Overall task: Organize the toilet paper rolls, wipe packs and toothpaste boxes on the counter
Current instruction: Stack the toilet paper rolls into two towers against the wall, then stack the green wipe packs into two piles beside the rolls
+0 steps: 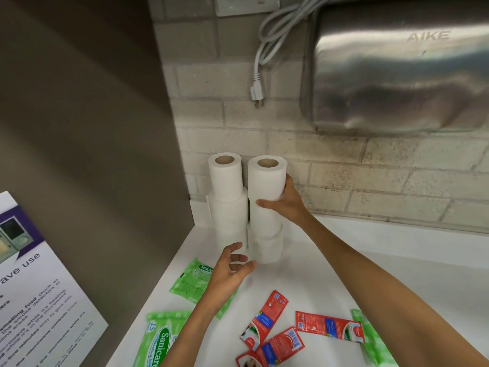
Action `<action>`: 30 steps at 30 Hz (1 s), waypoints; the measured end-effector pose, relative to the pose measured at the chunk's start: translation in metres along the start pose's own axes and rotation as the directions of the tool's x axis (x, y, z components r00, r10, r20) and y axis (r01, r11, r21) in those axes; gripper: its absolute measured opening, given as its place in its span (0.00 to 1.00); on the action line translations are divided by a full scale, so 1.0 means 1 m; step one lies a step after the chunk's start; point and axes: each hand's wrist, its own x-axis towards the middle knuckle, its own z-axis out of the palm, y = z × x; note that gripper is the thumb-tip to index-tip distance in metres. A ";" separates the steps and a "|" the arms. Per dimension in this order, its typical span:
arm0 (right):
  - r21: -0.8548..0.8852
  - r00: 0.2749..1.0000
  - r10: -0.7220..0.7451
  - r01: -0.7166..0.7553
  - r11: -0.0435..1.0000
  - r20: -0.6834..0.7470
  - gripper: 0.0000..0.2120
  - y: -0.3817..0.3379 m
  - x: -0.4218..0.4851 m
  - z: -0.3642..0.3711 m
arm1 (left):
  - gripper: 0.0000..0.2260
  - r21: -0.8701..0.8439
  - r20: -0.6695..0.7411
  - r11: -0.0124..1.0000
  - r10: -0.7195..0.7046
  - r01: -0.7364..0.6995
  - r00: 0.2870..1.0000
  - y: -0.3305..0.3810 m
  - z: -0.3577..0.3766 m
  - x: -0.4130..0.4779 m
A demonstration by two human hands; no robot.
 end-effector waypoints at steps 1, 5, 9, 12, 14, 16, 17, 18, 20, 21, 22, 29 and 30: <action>0.014 1.000 -0.004 0.004 1.000 0.003 0.50 0.000 -0.002 -0.001 | 0.22 0.002 0.001 1.000 -0.002 0.002 1.000 0.000 0.001 0.000; 0.032 1.000 0.025 -0.025 0.999 -0.014 0.54 0.002 -0.013 -0.006 | 0.22 0.013 0.000 1.000 -0.010 0.010 1.000 0.002 0.004 -0.001; 0.048 0.991 0.101 -0.097 0.994 -0.089 0.51 0.005 -0.035 -0.013 | 0.21 0.052 -0.005 0.999 -0.011 0.011 1.000 0.007 0.009 -0.003; 0.085 0.974 0.153 -0.141 0.986 -0.166 0.42 0.010 -0.061 -0.018 | 0.21 0.089 -0.011 0.996 -0.007 0.008 1.000 0.009 0.013 -0.006; 0.057 0.962 0.200 -0.192 0.980 -0.185 0.33 0.015 -0.080 -0.022 | 0.21 0.104 -0.008 0.994 -0.012 0.013 1.000 0.009 0.016 -0.009; 0.014 0.957 0.237 -0.238 0.971 -0.166 0.25 0.020 -0.100 -0.025 | 0.20 0.135 0.004 0.991 -0.023 0.022 1.000 0.006 0.020 -0.013; -0.006 0.958 0.247 -0.251 0.968 -0.146 0.21 0.023 -0.110 -0.027 | 0.20 0.149 0.009 0.988 -0.029 0.028 1.000 0.004 0.022 -0.016; -0.021 0.959 0.256 -0.260 0.965 -0.123 0.19 0.027 -0.121 -0.028 | 0.20 0.159 0.013 0.987 -0.038 0.035 0.999 0.001 0.024 -0.018; -0.047 0.959 0.275 -0.279 0.959 -0.075 0.16 0.034 -0.141 -0.029 | 0.20 0.172 0.018 0.984 -0.055 0.051 0.998 -0.005 0.028 -0.024; -0.060 0.956 0.287 -0.290 0.955 -0.054 0.16 0.038 -0.151 -0.030 | 0.20 0.182 0.020 0.982 -0.063 0.058 0.998 -0.008 0.030 -0.027; -0.076 0.953 0.300 -0.302 0.950 -0.039 0.16 0.042 -0.160 -0.029 | 0.20 0.198 0.020 0.978 -0.073 0.068 0.997 -0.012 0.033 -0.030; -0.167 0.939 0.344 -0.341 0.925 -0.014 0.13 0.070 -0.214 -0.023 | 0.14 0.381 0.099 0.923 -0.101 0.056 0.990 -0.039 0.048 -0.061; -0.173 0.937 0.348 -0.346 0.922 -0.020 0.13 0.073 -0.219 -0.024 | 0.13 0.406 0.131 0.913 -0.099 0.038 0.986 -0.042 0.051 -0.066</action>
